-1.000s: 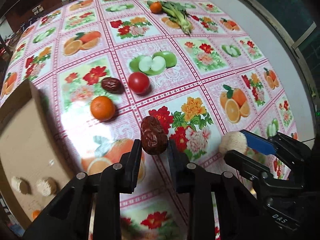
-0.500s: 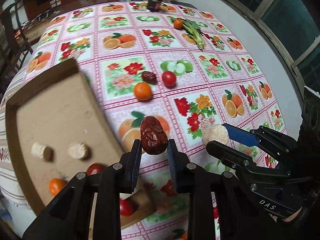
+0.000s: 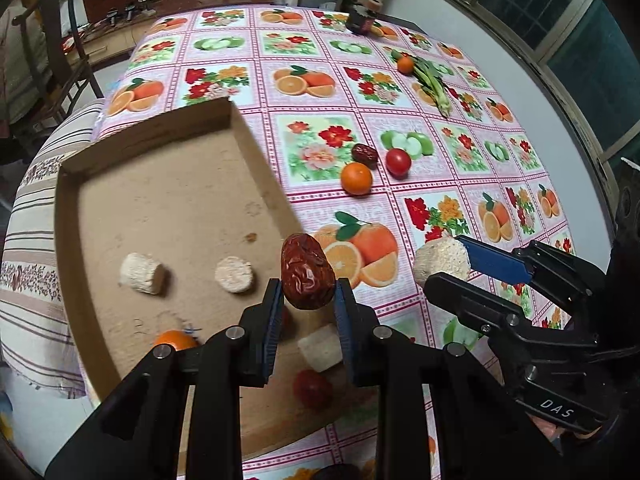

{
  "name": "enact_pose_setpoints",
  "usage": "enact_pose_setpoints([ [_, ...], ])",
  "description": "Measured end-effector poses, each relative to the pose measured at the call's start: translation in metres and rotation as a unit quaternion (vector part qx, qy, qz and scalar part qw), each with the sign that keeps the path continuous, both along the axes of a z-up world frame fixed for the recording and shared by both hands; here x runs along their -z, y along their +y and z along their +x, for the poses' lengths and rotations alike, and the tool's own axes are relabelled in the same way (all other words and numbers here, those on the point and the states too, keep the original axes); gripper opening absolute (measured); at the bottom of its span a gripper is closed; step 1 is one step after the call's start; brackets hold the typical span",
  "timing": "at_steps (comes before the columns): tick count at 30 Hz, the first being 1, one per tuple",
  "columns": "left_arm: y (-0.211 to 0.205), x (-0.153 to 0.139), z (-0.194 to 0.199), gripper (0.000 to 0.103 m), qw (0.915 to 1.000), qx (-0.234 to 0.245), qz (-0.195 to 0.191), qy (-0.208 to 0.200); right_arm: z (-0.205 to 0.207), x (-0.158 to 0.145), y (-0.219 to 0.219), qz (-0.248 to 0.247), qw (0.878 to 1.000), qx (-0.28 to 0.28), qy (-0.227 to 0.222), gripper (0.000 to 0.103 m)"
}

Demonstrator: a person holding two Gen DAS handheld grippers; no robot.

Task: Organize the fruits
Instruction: 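Carry red date and round slice into the cardboard tray and open both tools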

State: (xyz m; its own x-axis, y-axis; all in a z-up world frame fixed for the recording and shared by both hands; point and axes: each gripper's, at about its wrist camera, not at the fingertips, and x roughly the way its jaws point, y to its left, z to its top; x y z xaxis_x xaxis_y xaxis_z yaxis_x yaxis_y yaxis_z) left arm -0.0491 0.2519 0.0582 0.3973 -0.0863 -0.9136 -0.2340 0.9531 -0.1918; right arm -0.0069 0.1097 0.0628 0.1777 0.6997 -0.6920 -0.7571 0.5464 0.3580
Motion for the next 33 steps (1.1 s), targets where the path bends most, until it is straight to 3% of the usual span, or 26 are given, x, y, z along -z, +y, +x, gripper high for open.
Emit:
enact_pose_setpoints([
  [33,0.068,0.003,0.000,0.023,0.9991,-0.041,0.005,0.005,0.013,-0.014,0.084,0.003,0.998,-0.059,-0.009,0.037],
])
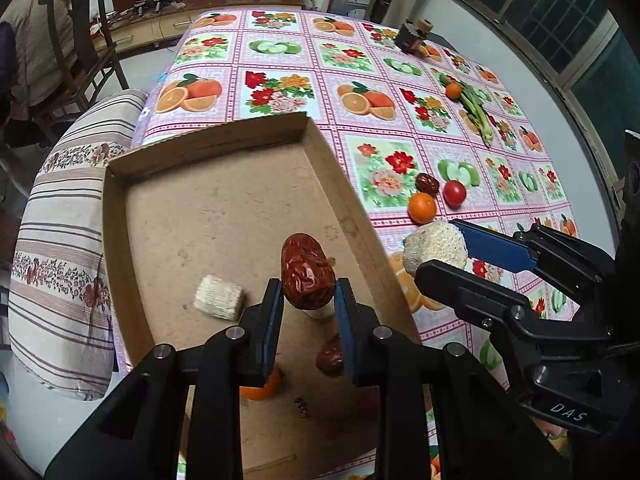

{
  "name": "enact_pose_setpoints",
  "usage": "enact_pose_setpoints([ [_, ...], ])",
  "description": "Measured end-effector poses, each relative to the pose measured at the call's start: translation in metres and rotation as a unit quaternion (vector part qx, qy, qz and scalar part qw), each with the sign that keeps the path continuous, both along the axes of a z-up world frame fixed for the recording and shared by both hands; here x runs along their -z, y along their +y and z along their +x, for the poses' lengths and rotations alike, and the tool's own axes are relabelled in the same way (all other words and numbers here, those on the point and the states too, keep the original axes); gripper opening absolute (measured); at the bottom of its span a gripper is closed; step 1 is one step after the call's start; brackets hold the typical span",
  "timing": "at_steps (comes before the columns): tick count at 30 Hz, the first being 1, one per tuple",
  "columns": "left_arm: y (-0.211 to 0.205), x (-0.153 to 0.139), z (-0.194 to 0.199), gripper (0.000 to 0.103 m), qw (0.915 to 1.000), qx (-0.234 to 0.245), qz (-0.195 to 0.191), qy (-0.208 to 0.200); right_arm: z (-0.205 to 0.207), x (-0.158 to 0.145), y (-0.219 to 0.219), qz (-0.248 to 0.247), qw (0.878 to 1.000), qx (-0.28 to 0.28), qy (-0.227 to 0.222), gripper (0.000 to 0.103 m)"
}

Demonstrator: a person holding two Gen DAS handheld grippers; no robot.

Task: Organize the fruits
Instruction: 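Carry red date and round slice into the cardboard tray and open both tools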

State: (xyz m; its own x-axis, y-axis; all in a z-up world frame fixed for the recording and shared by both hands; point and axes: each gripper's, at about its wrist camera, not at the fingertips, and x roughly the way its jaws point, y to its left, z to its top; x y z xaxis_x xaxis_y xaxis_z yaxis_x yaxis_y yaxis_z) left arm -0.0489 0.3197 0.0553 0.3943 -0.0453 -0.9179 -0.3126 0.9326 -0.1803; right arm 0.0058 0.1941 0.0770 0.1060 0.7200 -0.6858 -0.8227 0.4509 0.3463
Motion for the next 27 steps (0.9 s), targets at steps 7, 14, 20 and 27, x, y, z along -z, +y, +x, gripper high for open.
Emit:
enact_pose_setpoints([
  [7,0.030,0.007,0.004,0.023,0.9995,-0.029,-0.008,0.004,0.011,0.006,0.025,-0.009,1.000,-0.011,0.002,0.037],
  [14,0.062,0.024,0.011,0.023,0.9979,-0.061,-0.017,0.015,0.020,0.023,0.056,-0.029,0.999,-0.030,0.015,0.037],
  [20,0.070,0.046,0.015,0.023,0.9969,-0.069,-0.014,0.036,0.017,0.056,0.088,-0.074,0.995,-0.056,0.021,0.037],
  [27,0.072,0.063,0.014,0.023,0.9960,-0.071,-0.016,0.052,0.015,0.074,0.097,-0.091,0.993,-0.065,0.025,0.037],
])
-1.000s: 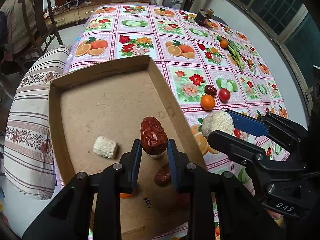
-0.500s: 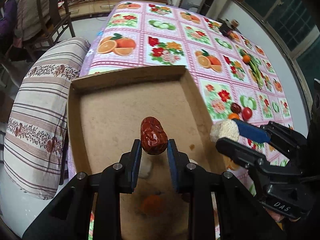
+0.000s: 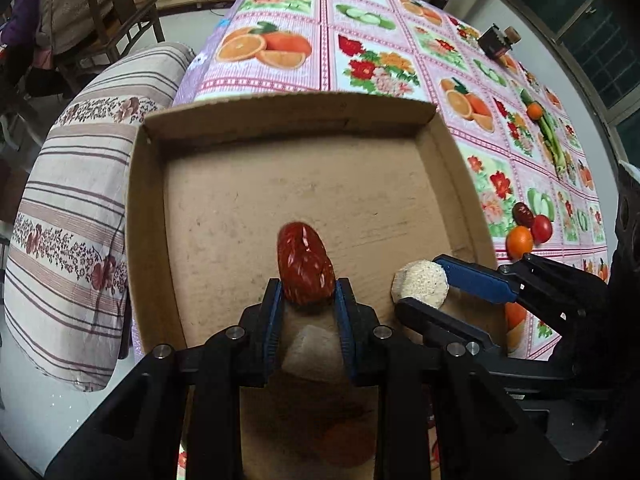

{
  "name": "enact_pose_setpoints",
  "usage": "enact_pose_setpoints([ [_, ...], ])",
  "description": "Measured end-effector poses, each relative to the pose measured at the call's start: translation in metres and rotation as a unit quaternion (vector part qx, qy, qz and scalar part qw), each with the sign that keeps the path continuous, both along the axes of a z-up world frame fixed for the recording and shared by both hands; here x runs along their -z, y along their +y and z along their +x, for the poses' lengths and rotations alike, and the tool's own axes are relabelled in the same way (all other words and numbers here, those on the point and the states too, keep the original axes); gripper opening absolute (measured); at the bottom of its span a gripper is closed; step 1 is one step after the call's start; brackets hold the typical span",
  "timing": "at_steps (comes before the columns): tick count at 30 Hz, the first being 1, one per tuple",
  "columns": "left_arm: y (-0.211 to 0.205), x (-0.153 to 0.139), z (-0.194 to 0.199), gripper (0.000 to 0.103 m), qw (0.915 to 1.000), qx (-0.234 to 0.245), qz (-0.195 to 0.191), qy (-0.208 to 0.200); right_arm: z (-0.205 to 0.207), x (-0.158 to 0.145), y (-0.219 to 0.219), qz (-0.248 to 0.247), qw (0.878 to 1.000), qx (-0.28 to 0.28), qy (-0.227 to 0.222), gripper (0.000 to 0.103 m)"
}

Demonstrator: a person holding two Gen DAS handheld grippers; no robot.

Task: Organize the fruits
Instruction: 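Carry red date and round slice into the cardboard tray and open both tools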

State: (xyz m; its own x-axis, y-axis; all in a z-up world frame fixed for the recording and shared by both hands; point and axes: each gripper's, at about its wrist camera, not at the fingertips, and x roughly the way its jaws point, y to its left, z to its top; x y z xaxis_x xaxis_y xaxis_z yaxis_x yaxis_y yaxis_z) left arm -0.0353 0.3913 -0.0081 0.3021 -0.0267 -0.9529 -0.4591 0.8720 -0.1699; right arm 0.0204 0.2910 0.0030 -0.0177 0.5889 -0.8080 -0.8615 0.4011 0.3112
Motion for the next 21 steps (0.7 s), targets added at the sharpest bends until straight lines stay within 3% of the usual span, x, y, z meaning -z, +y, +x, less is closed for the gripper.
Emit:
enact_pose_setpoints([
  [7,-0.001,-0.001,0.001,0.026,1.0000,0.003,-0.006,0.000,0.000,0.002,-0.001,-0.005,1.000,0.001,0.003,0.041],
  [12,-0.003,-0.008,-0.002,0.043,1.0000,0.002,0.004,-0.001,-0.003,-0.012,-0.011,0.012,1.000,0.008,-0.003,0.045],
  [21,-0.017,-0.030,-0.008,0.043,0.9996,0.009,0.011,-0.024,-0.002,-0.037,-0.061,0.045,0.998,0.049,-0.001,0.045],
])
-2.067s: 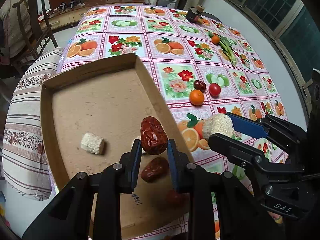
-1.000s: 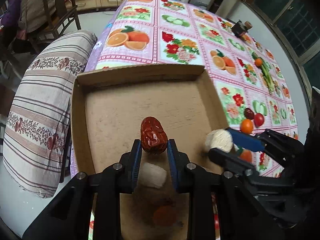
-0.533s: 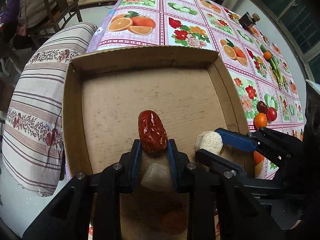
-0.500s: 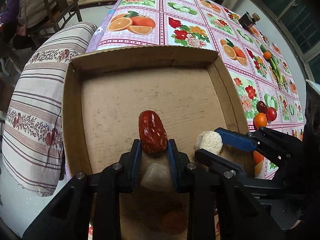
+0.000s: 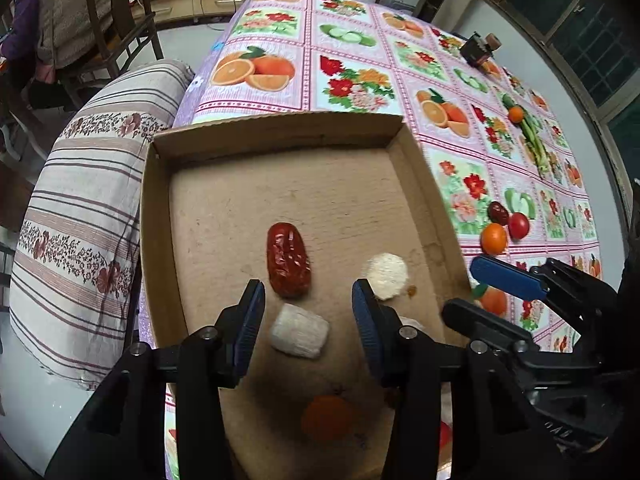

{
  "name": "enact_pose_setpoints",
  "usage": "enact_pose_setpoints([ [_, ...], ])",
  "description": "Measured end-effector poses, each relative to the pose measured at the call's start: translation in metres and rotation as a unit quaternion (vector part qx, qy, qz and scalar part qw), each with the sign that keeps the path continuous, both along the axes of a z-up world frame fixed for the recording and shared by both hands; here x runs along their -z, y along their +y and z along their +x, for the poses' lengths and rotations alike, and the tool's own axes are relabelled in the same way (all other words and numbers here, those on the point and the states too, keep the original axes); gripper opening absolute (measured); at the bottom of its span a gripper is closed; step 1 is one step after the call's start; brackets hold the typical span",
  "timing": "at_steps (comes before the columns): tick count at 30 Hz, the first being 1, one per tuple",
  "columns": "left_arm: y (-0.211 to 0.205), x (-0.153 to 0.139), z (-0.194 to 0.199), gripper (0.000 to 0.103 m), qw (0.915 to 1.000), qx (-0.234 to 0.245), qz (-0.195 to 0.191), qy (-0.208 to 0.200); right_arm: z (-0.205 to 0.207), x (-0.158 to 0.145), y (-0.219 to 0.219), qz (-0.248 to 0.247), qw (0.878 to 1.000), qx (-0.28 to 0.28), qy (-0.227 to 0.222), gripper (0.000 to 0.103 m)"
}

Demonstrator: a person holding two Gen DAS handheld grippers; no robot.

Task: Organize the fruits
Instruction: 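Carry red date and round slice into the cardboard tray and open both tools, then grasp a mandarin orange with the left tool while the right grasps a red tomato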

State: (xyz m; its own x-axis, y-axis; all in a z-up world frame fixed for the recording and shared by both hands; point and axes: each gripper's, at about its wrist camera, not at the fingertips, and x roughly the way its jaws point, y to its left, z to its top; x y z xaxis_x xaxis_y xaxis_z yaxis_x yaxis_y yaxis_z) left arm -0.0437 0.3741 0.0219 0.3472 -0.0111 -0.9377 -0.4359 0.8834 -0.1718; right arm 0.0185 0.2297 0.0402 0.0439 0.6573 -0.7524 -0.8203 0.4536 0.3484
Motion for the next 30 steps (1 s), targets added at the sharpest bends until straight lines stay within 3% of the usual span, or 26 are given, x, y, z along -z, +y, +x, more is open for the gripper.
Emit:
enact_pose_setpoints([
  [18,-0.054,-0.025,0.006,0.043,0.9987,0.043,-0.009,-0.025,0.004,0.000,-0.095,0.006,0.996,0.084,0.012,0.046],
  [30,-0.106,-0.028,0.034,0.043,0.9948,0.096,-0.023,-0.027,0.023,0.008,-0.140,-0.003,0.991,0.134,0.015,0.046],
])
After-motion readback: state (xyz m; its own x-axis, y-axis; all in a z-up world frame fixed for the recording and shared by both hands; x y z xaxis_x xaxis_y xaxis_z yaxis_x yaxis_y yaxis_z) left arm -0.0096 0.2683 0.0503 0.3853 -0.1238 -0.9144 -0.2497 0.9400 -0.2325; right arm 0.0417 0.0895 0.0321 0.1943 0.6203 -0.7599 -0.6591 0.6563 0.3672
